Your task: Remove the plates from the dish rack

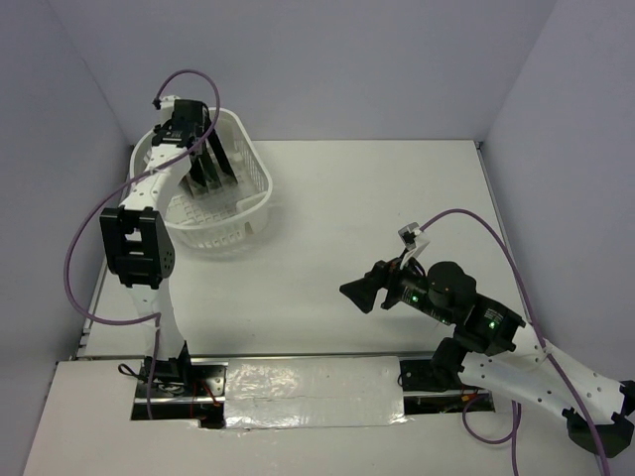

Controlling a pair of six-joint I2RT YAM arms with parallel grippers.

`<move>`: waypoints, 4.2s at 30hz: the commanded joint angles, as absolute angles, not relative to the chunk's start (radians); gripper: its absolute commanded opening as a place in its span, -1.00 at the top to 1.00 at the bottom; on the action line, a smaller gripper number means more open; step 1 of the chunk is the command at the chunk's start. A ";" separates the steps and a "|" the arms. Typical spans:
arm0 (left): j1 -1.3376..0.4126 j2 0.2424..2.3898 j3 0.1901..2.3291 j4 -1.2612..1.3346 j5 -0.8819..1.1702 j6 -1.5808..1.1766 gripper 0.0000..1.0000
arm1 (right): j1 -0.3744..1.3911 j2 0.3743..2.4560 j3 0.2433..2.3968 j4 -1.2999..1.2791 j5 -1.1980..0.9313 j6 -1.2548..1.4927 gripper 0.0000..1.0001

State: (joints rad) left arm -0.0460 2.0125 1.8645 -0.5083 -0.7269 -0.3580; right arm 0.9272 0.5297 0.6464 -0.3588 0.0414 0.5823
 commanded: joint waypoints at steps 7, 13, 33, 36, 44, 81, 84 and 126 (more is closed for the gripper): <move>-0.054 1.954 2.028 -0.448 -0.686 -0.344 1.00 | 0.936 0.528 0.646 -0.324 0.048 0.572 -0.94; -0.054 1.921 2.043 -0.429 -0.687 -0.327 1.00 | 0.934 0.532 0.649 -0.325 0.045 0.571 -0.94; -0.054 1.602 2.057 -0.396 -0.531 -0.436 1.00 | 0.936 0.541 0.653 -0.328 0.037 0.569 -0.96; -0.054 1.582 2.056 -0.388 -0.541 -0.425 1.00 | 0.936 0.532 0.652 -0.327 0.034 0.569 -0.96; -0.054 1.503 1.999 -0.333 -0.408 -0.478 1.00 | 0.934 0.525 0.650 -0.327 0.035 0.572 -0.96; -0.439 2.078 1.879 0.075 0.264 -0.650 1.00 | 0.937 0.390 0.632 -0.333 0.106 0.580 -0.98; -0.442 2.115 1.887 0.080 0.281 -0.652 1.00 | 0.937 0.388 0.634 -0.336 0.110 0.580 -0.97; -0.469 2.336 1.893 -0.141 0.003 -0.568 0.04 | 0.937 0.365 0.638 -0.344 0.098 0.577 -0.97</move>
